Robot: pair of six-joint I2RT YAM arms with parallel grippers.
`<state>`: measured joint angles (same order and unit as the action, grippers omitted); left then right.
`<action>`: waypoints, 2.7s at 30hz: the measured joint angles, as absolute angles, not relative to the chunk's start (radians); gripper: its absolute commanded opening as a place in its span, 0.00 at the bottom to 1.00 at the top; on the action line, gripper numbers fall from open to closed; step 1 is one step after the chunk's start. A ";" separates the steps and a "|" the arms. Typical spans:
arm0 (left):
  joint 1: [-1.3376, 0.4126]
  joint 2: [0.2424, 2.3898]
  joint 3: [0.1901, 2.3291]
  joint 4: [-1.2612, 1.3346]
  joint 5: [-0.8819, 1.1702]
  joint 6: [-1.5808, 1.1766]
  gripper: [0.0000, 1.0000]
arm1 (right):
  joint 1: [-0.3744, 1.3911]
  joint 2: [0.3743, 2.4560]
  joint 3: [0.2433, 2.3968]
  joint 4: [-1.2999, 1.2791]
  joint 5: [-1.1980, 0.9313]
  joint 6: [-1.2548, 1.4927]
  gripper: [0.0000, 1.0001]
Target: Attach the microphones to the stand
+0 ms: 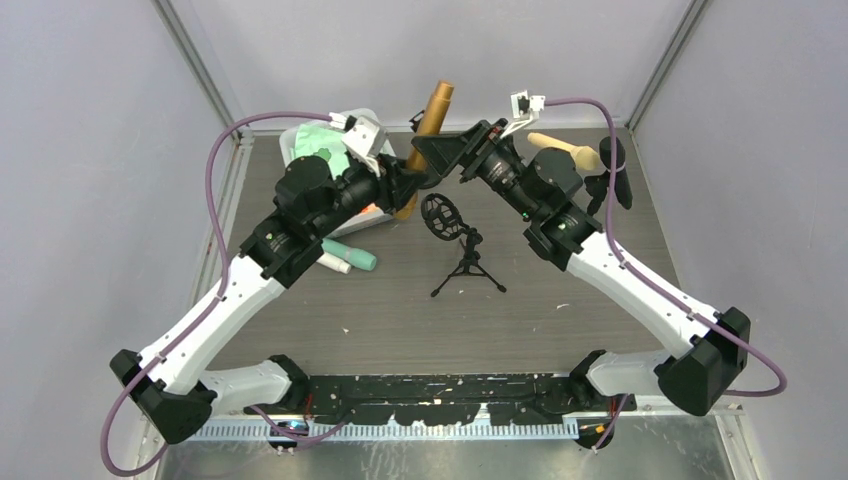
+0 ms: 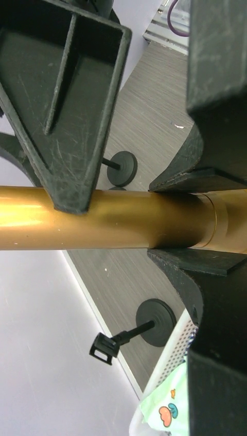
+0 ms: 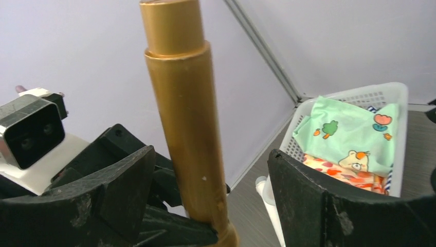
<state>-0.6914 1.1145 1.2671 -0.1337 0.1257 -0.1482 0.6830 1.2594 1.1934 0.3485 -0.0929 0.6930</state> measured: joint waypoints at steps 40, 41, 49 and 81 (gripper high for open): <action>-0.693 1.066 1.630 -0.354 0.048 -0.260 0.66 | 0.695 1.137 1.224 -0.041 -0.137 -0.971 0.15; -0.693 1.087 1.673 -0.375 0.058 -0.264 0.66 | 0.700 1.130 1.213 -0.056 -0.134 -1.034 0.15; -0.693 1.294 1.924 -0.585 0.159 -0.292 0.66 | 0.785 1.124 1.205 -0.167 -0.066 -1.402 0.16; -0.694 1.419 1.894 -0.880 0.412 -0.223 0.01 | 0.924 1.128 1.290 -0.286 0.111 -1.654 0.45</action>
<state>-0.6941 1.4185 1.8938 -0.8803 0.4122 -0.2230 0.9237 1.1282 1.2900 -0.2863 0.1108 -1.6543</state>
